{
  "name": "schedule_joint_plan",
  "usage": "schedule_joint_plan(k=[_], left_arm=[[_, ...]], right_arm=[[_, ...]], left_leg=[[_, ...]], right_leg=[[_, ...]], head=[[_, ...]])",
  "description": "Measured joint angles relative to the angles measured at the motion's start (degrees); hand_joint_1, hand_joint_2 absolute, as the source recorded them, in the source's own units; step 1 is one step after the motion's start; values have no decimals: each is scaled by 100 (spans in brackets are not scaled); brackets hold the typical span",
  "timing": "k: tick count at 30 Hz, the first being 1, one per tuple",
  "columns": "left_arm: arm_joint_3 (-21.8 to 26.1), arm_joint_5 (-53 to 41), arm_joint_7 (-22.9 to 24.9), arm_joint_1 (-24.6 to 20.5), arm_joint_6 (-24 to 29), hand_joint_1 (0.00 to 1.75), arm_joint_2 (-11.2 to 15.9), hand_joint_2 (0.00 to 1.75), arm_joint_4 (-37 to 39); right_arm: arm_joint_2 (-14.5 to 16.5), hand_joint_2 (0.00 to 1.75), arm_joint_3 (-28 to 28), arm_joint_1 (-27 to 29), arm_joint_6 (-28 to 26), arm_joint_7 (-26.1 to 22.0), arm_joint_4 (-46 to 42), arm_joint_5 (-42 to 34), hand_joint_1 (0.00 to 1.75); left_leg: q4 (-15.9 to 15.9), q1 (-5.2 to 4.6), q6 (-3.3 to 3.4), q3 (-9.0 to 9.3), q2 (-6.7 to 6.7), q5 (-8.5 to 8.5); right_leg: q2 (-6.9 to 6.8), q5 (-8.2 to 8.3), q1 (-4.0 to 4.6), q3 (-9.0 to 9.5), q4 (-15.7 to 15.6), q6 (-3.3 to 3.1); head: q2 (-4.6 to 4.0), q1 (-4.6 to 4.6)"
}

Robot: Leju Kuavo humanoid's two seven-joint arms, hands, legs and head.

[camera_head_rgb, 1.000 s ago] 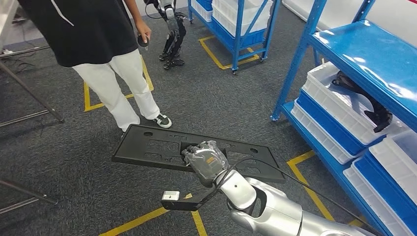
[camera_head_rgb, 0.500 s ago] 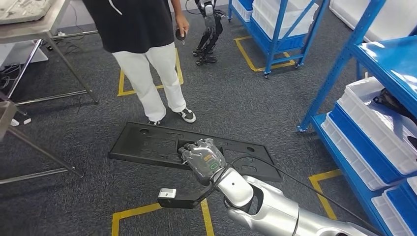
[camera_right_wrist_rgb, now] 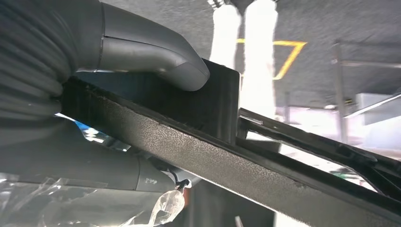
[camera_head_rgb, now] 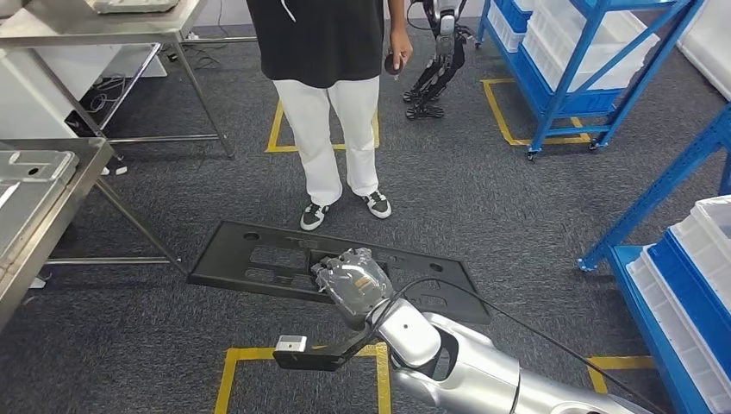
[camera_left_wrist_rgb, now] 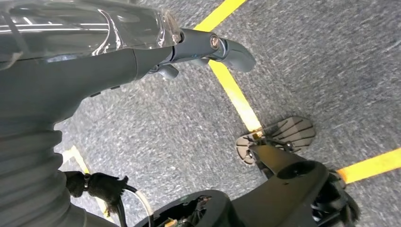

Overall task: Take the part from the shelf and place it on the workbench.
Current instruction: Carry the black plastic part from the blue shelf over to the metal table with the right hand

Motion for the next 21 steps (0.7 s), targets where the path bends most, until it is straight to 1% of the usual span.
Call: schedule_joint_plan(k=[1,2,3,4,5,6,7,8,9,10,11,12,13,14,15,16,17,18,19,20,21], left_arm=[[0,-2,-3,9,1,0,3,175,0],[1,-3,-4,25,-1,0,10,175,0],[1,-5,-1,35,-2,0,16,175,0],[1,-9,5,33,-9,0,21,175,0],[1,-9,10,25,-15,0,26,175,0],[2,-10,14,12,-19,0,26,175,0],[3,-10,13,-4,-22,0,27,175,0],[5,-9,11,-18,-21,0,27,175,0],[6,-14,8,-31,-20,0,26,175,0],[7,-19,9,-40,-20,0,26,175,0],[7,-26,14,-40,-19,0,28,175,0],[7,-33,18,-34,-16,0,32,175,0],[7,-39,22,-33,-13,0,39,175,0],[7,-45,25,-35,-8,0,45,175,0],[7,-50,24,-40,-4,0,50,175,0],[7,-53,23,-43,0,0,55,175,0],[7,-54,23,-40,3,0,59,175,0],[7,-51,24,-26,5,0,62,175,0],[7,-48,25,-13,6,0,65,175,0],[7,-44,28,-5,6,0,66,175,0],[7,-40,33,-3,6,0,65,175,0]], right_arm=[[9,175,3,1,-1,0,6,-9,175],[24,175,4,0,-2,0,9,-17,175],[40,175,4,-5,-2,4,11,-21,175],[55,175,1,-13,-7,8,12,-23,175],[66,175,-2,-20,-11,11,13,-25,175],[69,175,-4,-21,-15,15,15,-27,175],[69,175,-6,-16,-19,17,18,-29,175],[69,175,-5,-8,-19,19,22,-32,175],[69,175,-4,2,-20,21,26,-34,175],[72,175,-4,9,-21,24,29,-37,175],[77,175,-4,12,-23,24,30,-39,175],[81,175,-6,13,-25,25,30,-40,175],[86,175,-8,13,-26,26,31,-41,175],[87,175,-9,12,-29,27,32,-42,175],[88,175,-10,14,-31,28,35,-43,175],[94,175,-10,17,-33,28,38,-44,175],[103,175,-10,17,-34,28,40,-45,175],[115,175,-11,18,-35,29,42,-46,175],[125,175,-14,17,-37,30,46,-47,175],[130,175,-16,14,-44,31,51,-46,175],[128,175,-17,18,-51,31,58,-46,175]], left_leg=[[4,6,-29,-21,-51,5],[-4,22,-51,-35,-95,11],[28,25,-71,-56,-37,-7],[146,20,-93,-112,97,-70],[388,12,-115,-226,274,-191],[751,2,-135,-401,478,-359],[1171,2,-150,-611,598,-534],[1541,5,-157,-800,660,-663],[1738,5,-155,-904,691,-701],[1697,1,-141,-881,710,-631],[1416,-9,-111,-733,739,-472],[980,-35,-63,-502,823,-274],[562,-81,-14,-282,944,-131],[248,-126,30,-128,1040,-38],[83,-168,62,-57,1103,-10],[43,-195,78,-57,1089,-24],[19,-199,96,-61,1016,-10],[-14,-181,115,-42,946,8],[-54,-157,136,-11,876,31],[-94,-131,160,23,811,55],[-115,-106,176,49,741,70]], right_leg=[[-25,-10,18,6,-5,-38],[-99,-5,22,6,-6,-81],[-160,-1,26,14,-12,-119],[-228,0,26,24,-19,-160],[-298,-3,27,36,-26,-195],[-368,-13,46,47,-27,-224],[-447,-24,62,54,-26,-248],[-527,-35,77,59,-26,-261],[-608,-47,91,66,-26,-269],[-684,-60,103,78,-26,-273],[-754,-75,114,96,-26,-273],[-818,-92,123,119,-27,-269],[-878,-110,138,140,-27,-257],[-935,-127,149,155,-29,-240],[-991,-142,157,166,-33,-220],[-1049,-152,164,174,-43,-197],[-1111,-162,165,191,-57,-171],[-1115,-184,160,208,-53,-144],[-1024,-235,154,203,4,-119],[-873,-343,148,143,175,-99],[-684,-502,138,4,485,-87]], head=[[0,-1],[0,-2],[0,-6],[-1,-15],[-1,-25],[-1,-34],[-1,-40],[-1,-40],[-1,-40],[-1,-40],[-1,-40],[-1,-40],[-1,-40],[-1,-39],[-1,-38],[-1,-38],[-1,-37],[-1,-36],[-1,-33],[-1,-27],[0,-20]])
